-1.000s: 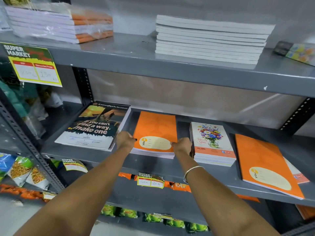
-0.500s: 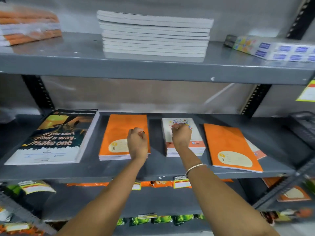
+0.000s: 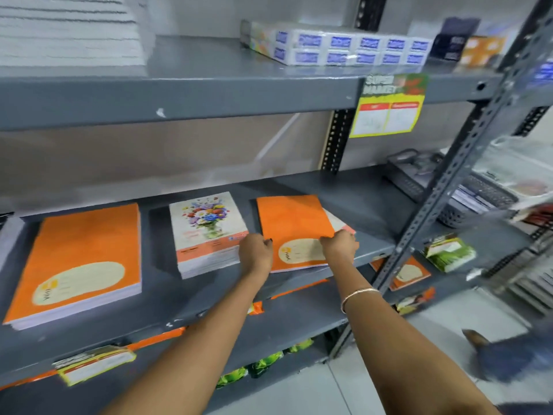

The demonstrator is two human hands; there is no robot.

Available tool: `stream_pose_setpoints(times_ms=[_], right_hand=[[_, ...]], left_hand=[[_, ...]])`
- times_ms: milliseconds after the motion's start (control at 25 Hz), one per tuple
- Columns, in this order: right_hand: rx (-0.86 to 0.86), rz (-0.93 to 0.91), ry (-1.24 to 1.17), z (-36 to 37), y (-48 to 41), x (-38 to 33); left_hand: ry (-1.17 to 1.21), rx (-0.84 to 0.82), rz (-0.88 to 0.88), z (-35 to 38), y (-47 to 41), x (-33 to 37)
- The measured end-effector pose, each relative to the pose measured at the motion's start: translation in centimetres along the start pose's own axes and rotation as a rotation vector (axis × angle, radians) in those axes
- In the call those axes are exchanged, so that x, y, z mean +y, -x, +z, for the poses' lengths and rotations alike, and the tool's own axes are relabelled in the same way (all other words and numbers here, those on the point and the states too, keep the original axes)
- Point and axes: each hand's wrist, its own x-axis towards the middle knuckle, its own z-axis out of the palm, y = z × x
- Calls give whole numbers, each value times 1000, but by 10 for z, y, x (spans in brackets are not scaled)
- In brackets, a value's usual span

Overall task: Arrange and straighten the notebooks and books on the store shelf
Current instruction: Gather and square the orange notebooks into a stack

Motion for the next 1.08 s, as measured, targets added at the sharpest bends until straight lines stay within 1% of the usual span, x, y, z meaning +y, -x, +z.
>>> stream_pose_setpoints(times_ms=[80, 160, 280, 400, 520, 600, 720, 760, 880, 1000, 1040, 1080], right_hand=[[-32, 11, 15, -2, -9, 3], [-52, 16, 43, -2, -20, 6], [-66, 31, 70, -2, -29, 8], [-44, 73, 49, -6, -34, 12], [-15, 170, -109, -17, -37, 15], [22, 205, -200, -23, -36, 12], [65, 198, -314, -28, -30, 2], [54, 195, -342, -29, -23, -5], [79, 167, -364, -28, -15, -26], [2, 99, -459, -12, 14, -62], [-37, 60, -437, -4, 25, -75], [-123, 26, -379, 4, 43, -88]], left_hand=[[-100, -49, -28, 12, -5, 6], [-136, -67, -73, 20, -7, 8], [-90, -62, -141, 23, -10, 9], [-46, -63, -189, 22, -12, 11], [39, -80, -236, 22, -13, 13], [83, -81, -229, 19, -12, 16], [156, -38, -202, 5, -13, 26], [182, -7, -187, -5, -13, 25], [210, 31, -177, -31, -16, 26], [231, 107, -189, -71, -12, 5], [254, 149, -201, -87, -10, -5], [279, 192, -217, -104, -9, -18]])
